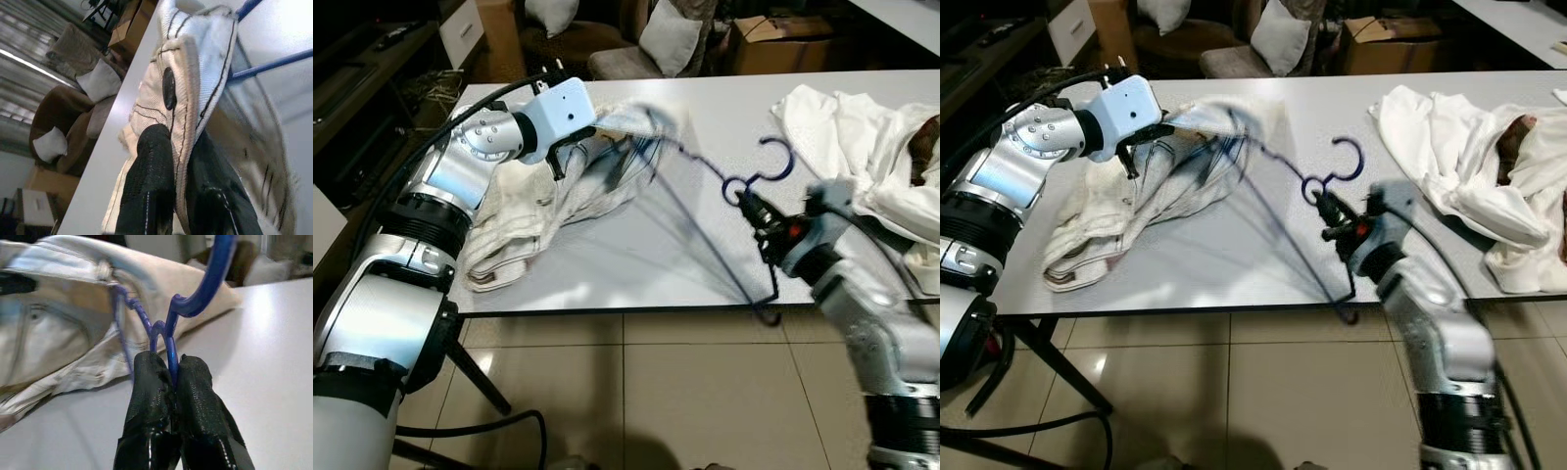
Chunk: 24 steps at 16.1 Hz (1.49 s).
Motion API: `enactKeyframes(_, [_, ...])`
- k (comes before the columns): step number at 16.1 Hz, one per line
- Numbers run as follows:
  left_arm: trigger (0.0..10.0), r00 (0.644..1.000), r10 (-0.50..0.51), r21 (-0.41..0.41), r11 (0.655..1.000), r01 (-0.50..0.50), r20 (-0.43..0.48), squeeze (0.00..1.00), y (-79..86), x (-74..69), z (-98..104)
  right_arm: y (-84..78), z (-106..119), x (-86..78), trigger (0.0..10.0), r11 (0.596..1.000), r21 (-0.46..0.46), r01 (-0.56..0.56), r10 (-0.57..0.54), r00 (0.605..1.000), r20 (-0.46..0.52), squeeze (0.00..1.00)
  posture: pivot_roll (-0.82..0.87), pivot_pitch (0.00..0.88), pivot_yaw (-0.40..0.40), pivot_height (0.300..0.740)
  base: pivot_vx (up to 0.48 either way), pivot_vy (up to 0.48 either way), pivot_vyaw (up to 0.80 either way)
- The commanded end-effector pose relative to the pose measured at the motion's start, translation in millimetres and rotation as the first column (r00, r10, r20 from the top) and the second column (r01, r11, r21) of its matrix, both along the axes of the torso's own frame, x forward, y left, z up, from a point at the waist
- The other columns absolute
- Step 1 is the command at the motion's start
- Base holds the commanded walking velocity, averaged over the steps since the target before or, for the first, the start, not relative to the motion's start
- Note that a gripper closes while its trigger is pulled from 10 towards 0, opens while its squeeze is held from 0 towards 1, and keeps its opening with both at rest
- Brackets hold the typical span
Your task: Hang hanger
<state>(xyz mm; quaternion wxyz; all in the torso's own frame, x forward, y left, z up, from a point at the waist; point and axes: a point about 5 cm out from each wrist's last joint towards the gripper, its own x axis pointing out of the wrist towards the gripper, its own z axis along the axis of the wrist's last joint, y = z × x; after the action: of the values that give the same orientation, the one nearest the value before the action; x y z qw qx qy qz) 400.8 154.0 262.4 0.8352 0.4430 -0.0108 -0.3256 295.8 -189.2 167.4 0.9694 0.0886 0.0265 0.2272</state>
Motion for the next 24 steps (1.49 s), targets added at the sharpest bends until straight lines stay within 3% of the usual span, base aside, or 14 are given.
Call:
enactKeyframes(1, [0.0,0.999,0.033,-0.01,0.999,-0.033,0.032,0.0,9.7,0.5,11,-4.4,6,-3.8,10.0,1.0,-0.022,-0.019,0.019,0.999,0.026,0.0,-0.08,0.0,0.08,0.74,0.0,0.0,0.0])
enactKeyframes(3, [0.0,0.998,0.042,-0.097,0.995,-0.037,0.054,0.0,13.3,1.3,27,-25.3,11,7.3,10.0,0.993,-0.043,0.106,-0.104,0.994,0.047,0.0,-0.08,0.0,0.084,0.74,0.0,0.0,0.0])
enactKeyframes(5, [0.0,0.999,0.008,-0.327,0.945,0.008,0.049,0.0,7.5,0.9,48,-32.9,30,18.2,10.0,0.984,-0.023,0.176,-0.171,0.977,0.124,0.0,-0.08,0.0,0.087,0.74,0.0,0.0,0.0])
enactKeyframes(6, [0.0,0.991,0.038,-0.49,0.871,0.031,0.131,0.0,10.9,-0.4,84,-38.8,57,23.1,10.0,0.974,0.034,0.222,-0.224,0.948,0.227,0.0,-0.08,0.0,0.081,0.74,0.0,0.0,0.0])
enactKeyframes(7, [0.0,0.972,0.097,-0.558,0.829,0.041,0.216,0.0,20.9,-3.8,112,-46.1,80,23.2,10.0,0.963,0.098,0.251,-0.269,0.917,0.294,0.0,-0.08,0.0,0.08,0.74,0.0,0.0,0.0])
enactKeyframes(8, [0.0,0.955,0.14,-0.555,0.832,0.029,0.26,0.0,30.4,-6.6,124,-51.8,89,21.6,10.0,0.957,0.12,0.264,-0.289,0.904,0.313,0.0,-0.07,0.0,0.075,0.74,0.0,0.0,0.0])
enactKeyframes(10, [0.4,0.972,0.138,-0.448,0.893,-0.04,0.19,0.0,34.1,-2.3,99,-51.4,73,21.2,10.0,0.961,0.061,0.271,-0.277,0.928,0.248,0.0,-0.07,0.0,0.069,0.74,0.0,0.0,0.0])
enactKeyframes(11, [0.5,0.986,0.136,-0.325,0.94,-0.098,0.097,0.0,35.2,1.1,62,-48.7,49,19.9,10.0,0.962,-0.023,0.272,-0.265,0.95,0.164,0.0,-0.06,0.0,0.068,0.74,0.0,0.0,0.0])
enactKeyframes(13, [0.7,0.995,0.086,-0.263,0.96,-0.094,-0.04,0.0,22.9,-3.0,9,-38.0,21,8.9,10.0,0.963,-0.066,0.263,-0.258,0.963,0.071,0.0,-0.06,0.0,0.059,0.74,0.0,0.0,0.0])
enactKeyframes(16, [0.0,0.99,-0.006,-0.343,0.938,-0.043,-0.141,0.0,-6.7,-9.6,-10,-37.3,8,-4.8,10.0,0.975,-0.067,0.213,-0.211,0.977,0.029,0.0,-0.03,0.0,0.047,0.74,0.0,0.0,0.0])
enactKeyframes(18, [0.0,0.987,0.003,-0.385,0.921,-0.066,-0.163,0.0,-10.3,-8.4,-13,-29.5,19,-11.8,10.0,0.988,-0.003,0.152,-0.151,0.986,0.068,0.0,-0.04,0.0,0.059,0.74,0.0,0.0,0.0])
enactKeyframes(19, [0.0,0.985,0.023,-0.399,0.912,-0.091,-0.173,0.0,-11.5,-7.4,-15,-22.0,28,-21.5,10.0,0.999,-0.022,0.046,-0.044,0.993,0.107,0.0,-0.05,0.0,0.081,0.74,0.0,0.0,0.0])
enactKeyframes(20, [0.0,0.981,0.033,-0.43,0.895,-0.114,-0.191,0.0,-14.3,-4.6,-15,-14.6,35,-41.6,10.0,0.985,-0.107,-0.137,0.149,0.982,0.112,0.0,-0.06,0.0,0.092,0.74,0.0,0.0,0.0])
enactKeyframes(24, [0.0,0.978,0.086,-0.486,0.858,-0.169,-0.188,0.0,-15.6,2.0,-6,-16.8,35,-86.4,10.0,0.893,-0.182,-0.412,0.409,0.911,-0.052,0.0,-0.08,0.0,0.088,0.74,0.0,0.0,0.0])
